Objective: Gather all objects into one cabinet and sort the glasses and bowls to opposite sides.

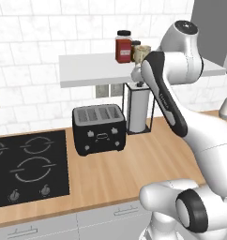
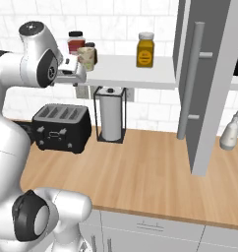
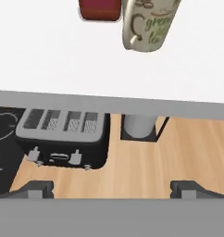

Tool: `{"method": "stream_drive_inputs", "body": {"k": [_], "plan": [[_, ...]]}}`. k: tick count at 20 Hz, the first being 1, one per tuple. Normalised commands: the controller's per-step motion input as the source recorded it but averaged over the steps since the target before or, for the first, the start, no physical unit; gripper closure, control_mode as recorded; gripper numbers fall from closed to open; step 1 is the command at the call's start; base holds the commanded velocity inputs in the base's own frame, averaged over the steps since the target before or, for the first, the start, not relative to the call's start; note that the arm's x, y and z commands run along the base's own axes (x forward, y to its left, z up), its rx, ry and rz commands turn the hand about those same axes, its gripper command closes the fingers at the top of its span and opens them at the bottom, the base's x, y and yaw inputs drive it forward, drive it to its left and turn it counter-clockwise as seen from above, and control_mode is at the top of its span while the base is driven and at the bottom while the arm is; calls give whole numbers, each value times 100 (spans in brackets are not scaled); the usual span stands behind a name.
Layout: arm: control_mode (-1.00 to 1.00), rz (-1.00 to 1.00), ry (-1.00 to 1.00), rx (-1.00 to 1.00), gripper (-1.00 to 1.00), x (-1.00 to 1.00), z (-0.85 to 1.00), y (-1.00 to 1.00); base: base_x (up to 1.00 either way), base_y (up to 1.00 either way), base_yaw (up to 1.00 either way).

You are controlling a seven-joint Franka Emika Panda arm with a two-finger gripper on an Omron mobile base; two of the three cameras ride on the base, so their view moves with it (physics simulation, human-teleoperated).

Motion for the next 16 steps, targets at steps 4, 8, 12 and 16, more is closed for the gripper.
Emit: {"method": "stream_drive_inputs", "body": {"k": [4, 8, 12, 16], "plan": [[-100, 0, -9, 0, -100, 22, 41, 0, 0, 0, 0], [-100, -2, -14, 0, -100, 39, 30, 2, 0, 0, 0], [-100, -3, -15, 0, -100, 50, 19, 3, 0, 0, 0], [-100, -3, -14, 0, -100, 40, 16, 1, 0, 0, 0]]}}
